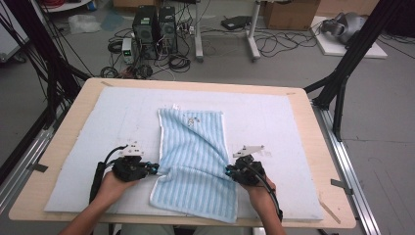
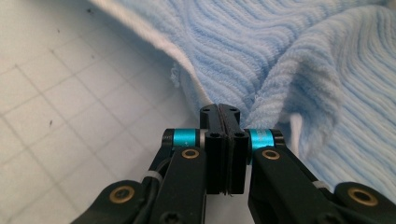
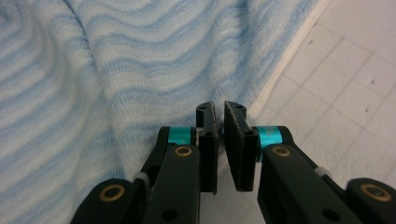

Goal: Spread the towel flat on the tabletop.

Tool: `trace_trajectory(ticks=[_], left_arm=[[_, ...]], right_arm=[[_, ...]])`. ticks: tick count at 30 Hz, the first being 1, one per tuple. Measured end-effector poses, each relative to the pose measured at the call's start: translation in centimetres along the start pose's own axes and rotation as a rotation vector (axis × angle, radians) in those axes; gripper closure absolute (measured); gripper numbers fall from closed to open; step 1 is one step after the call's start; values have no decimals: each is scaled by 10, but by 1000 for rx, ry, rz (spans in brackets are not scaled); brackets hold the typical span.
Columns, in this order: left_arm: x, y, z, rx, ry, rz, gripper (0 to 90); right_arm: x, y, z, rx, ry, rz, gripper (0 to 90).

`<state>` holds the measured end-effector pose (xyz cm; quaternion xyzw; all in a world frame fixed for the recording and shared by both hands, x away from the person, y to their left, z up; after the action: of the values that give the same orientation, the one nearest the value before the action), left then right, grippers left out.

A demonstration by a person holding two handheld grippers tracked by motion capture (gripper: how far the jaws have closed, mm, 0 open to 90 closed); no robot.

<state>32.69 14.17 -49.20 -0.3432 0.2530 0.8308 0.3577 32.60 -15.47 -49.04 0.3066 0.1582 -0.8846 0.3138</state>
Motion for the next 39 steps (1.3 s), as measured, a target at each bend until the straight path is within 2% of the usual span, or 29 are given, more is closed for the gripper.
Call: trace_trajectory(ticks=[2, 3, 4, 5, 6, 7, 10, 13, 15, 17, 18, 21, 22, 24, 25, 26, 27, 28, 30, 31, 32, 33, 35, 36, 37, 39], left_arm=[[-3, -2, 6, 18, 24, 20, 877], [-6, -4, 8, 14, 36, 28, 841], [-11, -10, 10, -7, 56, 49, 763], [-14, -15, 11, -22, 62, 52, 702], [-19, -24, 11, -47, 84, 84, 668], [-22, -29, 12, -57, 94, 99, 623], [-35, -46, 13, -79, 152, 157, 576], [-45, -58, 7, -110, 177, 155, 563], [-49, -63, 2, -124, 190, 141, 561], [-52, -68, 1, -138, 208, 144, 540], [-53, -72, 1, -148, 223, 145, 529], [-53, -81, 1, -166, 223, 158, 521], [-53, -83, 1, -169, 220, 157, 520], [-53, -88, 1, -175, 225, 171, 516], [-53, -89, 1, -176, 226, 172, 516], [-53, -91, 0, -185, 228, 178, 513], [-53, -93, 0, -191, 230, 181, 510], [-53, -93, -1, -194, 232, 190, 508], [-53, -94, -3, -201, 231, 201, 499], [-54, -93, -5, -198, 227, 206, 499], [-55, -92, -6, -200, 229, 205, 496], [-56, -90, -8, -198, 233, 211, 496], [-60, -91, -12, -202, 234, 215, 496], [-63, -93, -14, -209, 247, 226, 493], [-64, -95, -17, -202, 241, 242, 490], [-69, -98, -23, -200, 229, 239, 478]], right_arm=[[-5, 4, 4, 1, 18, -12, 759], [-12, 9, 4, 7, 32, -23, 724], [-16, 12, 4, 10, 45, -31, 705], [-24, 17, 3, 16, 59, -40, 693], [-29, 20, 2, 19, 68, -45, 680], [-37, 26, -1, 31, 80, -58, 644], [-54, 38, -10, 64, 110, -92, 606], [-67, 48, -27, 114, 115, -120, 592], [-75, 56, -38, 139, 121, -133, 590], [-82, 64, -51, 163, 121, -150, 590], [-85, 68, -55, 165, 126, -155, 606], [-99, 87, -71, 225, 150, -171, 626], [-102, 92, -77, 221, 143, -188, 624], [-106, 99, -89, 220, 110, -189, 626], [-110, 101, -93, 219, 115, -186, 677], [-113, 101, -94, 202, 114, -182, 796], [-115, 101, -96, 191, 99, -149, 864], [-116, 103, -96, 227, 89, -124, 873], [-115, 113, -93, 291, 80, -132, 876], [-113, 122, -90, 334, 83, -151, 876], [-109, 130, -87, 343, 92, -186, 875], [-106, 139, -83, 375, 94, -221, 873], [-104, 144, -80, 370, 101, -240, 852], [-106, 143, -79, 360, 108, -226, 813], [-107, 142, -77, 352, 123, -220, 776], [-109, 139, -70, 338, 155, -207, 737]])
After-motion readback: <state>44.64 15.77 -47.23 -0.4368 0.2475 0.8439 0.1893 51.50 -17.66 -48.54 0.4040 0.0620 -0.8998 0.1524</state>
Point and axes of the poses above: each handheld gripper's, and its own axes: z roughly backward along the jaws, x roughly out of its underside, y roughly to its right, the point moved 8 cm from there along -z, roughly forward along the jaws, and after that the axes turned 1 degree about -z, right-handed, at the moved point
